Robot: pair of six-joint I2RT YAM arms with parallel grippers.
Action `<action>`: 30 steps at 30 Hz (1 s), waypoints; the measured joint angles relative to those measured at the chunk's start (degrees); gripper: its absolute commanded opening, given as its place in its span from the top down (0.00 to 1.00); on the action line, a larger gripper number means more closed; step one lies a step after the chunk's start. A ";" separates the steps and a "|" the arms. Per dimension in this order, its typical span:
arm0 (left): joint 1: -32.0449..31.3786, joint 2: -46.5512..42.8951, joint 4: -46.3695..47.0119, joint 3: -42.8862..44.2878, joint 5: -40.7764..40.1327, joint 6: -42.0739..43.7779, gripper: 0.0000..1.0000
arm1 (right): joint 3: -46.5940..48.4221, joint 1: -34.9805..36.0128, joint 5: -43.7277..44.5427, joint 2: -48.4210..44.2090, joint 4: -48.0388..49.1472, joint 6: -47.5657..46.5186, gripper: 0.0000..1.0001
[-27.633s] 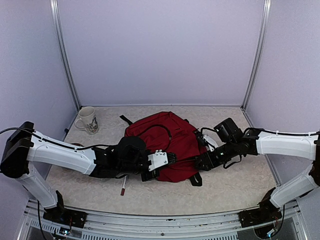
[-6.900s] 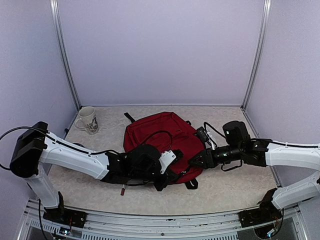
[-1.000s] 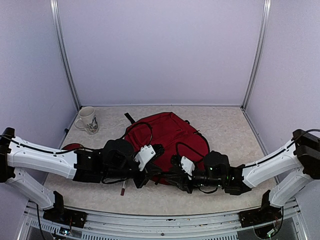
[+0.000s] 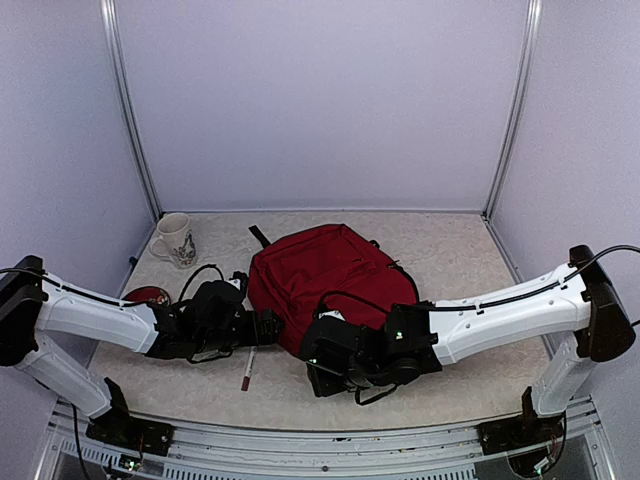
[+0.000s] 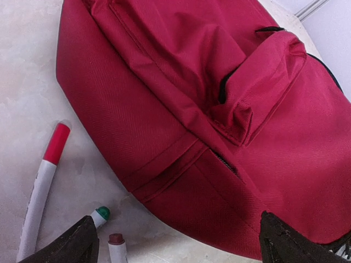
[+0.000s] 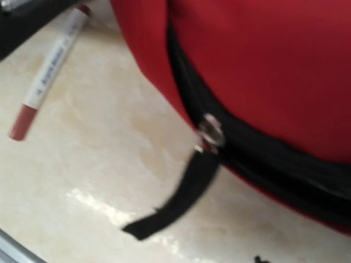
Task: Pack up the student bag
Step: Hold the largest pocket of the student bag.
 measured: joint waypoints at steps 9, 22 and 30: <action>0.02 6.03 6.25 0.61 2.73 -1.97 0.01 | -1.88 -3.54 -2.45 0.13 3.45 0.28 0.47; 0.09 7.17 12.04 1.16 4.96 -2.69 0.01 | -4.33 -7.43 -9.22 0.15 12.11 -2.49 0.52; 0.07 12.63 15.13 2.43 7.78 -2.89 0.16 | -4.87 -8.44 -10.93 1.40 14.71 -3.39 0.92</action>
